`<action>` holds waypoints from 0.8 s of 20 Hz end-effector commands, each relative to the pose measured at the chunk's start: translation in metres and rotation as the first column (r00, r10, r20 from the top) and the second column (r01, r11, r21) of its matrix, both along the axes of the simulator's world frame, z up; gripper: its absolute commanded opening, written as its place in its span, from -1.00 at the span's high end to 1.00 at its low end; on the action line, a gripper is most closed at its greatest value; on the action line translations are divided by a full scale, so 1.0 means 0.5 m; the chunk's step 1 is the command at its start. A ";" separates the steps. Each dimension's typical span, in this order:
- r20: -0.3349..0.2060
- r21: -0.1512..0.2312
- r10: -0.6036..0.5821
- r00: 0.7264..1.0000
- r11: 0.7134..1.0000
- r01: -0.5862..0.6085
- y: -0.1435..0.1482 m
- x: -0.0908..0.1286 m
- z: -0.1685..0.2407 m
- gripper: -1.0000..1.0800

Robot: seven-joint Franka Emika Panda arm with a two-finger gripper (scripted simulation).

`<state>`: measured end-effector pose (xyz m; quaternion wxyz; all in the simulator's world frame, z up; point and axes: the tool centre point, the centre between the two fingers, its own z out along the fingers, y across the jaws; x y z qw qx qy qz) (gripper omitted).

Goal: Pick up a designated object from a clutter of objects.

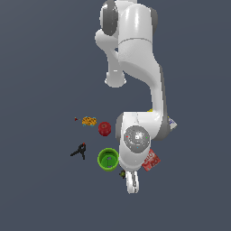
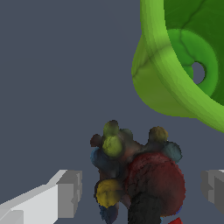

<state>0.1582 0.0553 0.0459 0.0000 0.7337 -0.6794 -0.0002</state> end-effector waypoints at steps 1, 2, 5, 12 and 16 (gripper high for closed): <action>0.000 0.000 -0.001 1.000 1.000 0.001 0.000 -0.001 -0.023 -0.92; 0.000 0.000 -0.001 1.000 1.000 0.001 0.000 -0.001 -0.029 -0.92; 0.000 0.000 -0.002 1.000 1.000 0.002 0.000 0.001 -0.034 -0.92; 0.000 0.000 -0.001 1.000 1.000 0.001 0.001 0.002 -0.032 1.00; 0.000 0.000 -0.001 1.000 1.000 0.001 0.001 0.002 -0.032 1.00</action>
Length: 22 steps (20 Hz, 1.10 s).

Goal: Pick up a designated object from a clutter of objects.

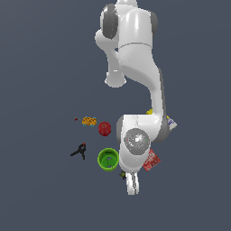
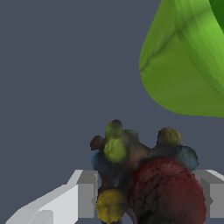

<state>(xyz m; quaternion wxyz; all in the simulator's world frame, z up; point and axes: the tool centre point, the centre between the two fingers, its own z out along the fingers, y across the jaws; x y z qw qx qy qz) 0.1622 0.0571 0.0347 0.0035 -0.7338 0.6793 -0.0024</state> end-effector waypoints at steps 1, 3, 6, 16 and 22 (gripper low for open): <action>-0.008 -0.002 -0.001 1.000 1.000 0.001 -0.003 -0.006 -0.010 1.00; 0.001 0.000 0.000 1.000 1.000 0.000 0.001 0.000 0.001 1.00; 0.001 0.000 0.000 1.000 1.000 0.000 -0.002 -0.003 0.005 1.00; 0.000 0.001 0.000 1.000 1.000 0.000 -0.042 -0.039 0.051 1.00; -0.001 0.002 0.000 1.000 1.000 0.000 -0.093 -0.086 0.110 1.00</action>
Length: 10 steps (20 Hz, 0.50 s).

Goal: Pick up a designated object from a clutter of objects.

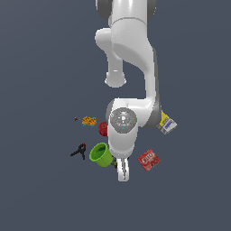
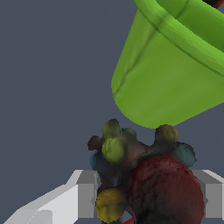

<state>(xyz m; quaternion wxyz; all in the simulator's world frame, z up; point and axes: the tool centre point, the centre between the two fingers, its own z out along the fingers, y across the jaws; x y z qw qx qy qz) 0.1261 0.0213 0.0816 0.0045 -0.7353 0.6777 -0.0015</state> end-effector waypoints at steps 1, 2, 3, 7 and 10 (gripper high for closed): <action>-0.001 -0.001 -0.004 1.000 1.000 0.004 -0.031 -0.024 0.029 1.00; -0.001 -0.001 -0.004 1.000 1.000 0.004 -0.043 -0.034 0.042 1.00; -0.001 -0.001 -0.004 1.000 1.000 0.004 -0.054 -0.045 0.056 1.00; -0.002 0.001 -0.005 1.000 1.000 0.005 -0.102 -0.088 0.111 1.00; -0.003 0.001 -0.005 1.000 1.000 0.005 -0.139 -0.121 0.154 1.00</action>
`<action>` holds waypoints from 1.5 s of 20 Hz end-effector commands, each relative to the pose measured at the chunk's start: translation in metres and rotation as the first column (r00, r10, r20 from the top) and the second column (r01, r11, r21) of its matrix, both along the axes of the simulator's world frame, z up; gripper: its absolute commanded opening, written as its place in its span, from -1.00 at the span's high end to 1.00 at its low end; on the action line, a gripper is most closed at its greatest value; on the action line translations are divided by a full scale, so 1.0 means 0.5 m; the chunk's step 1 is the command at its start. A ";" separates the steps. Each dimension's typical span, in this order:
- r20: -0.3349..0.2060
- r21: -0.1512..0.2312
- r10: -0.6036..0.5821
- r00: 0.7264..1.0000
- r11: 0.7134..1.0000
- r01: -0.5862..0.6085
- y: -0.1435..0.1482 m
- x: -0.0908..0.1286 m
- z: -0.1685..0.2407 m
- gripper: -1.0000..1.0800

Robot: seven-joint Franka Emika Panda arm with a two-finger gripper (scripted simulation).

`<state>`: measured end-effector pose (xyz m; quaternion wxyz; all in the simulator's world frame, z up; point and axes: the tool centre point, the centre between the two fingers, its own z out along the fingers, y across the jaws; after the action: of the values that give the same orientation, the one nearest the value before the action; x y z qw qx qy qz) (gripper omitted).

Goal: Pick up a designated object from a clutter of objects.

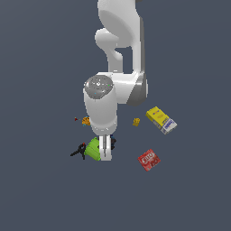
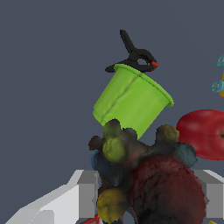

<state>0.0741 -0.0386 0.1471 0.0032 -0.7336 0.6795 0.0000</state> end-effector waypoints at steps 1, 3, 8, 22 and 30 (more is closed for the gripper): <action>0.001 0.001 0.000 1.000 1.000 0.000 -0.031 -0.028 0.038 1.00; 0.001 0.002 0.000 1.000 1.000 0.000 -0.057 -0.051 0.068 1.00; 0.000 0.002 -0.001 1.000 1.000 0.001 -0.124 -0.111 0.147 1.00; -0.003 0.000 -0.003 1.000 1.000 0.003 -0.318 -0.276 0.378 1.00; -0.004 -0.003 -0.002 1.000 1.000 0.002 -0.396 -0.335 0.472 1.00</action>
<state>-0.0890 -0.2308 0.3755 0.0010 -0.7324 0.6809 0.0007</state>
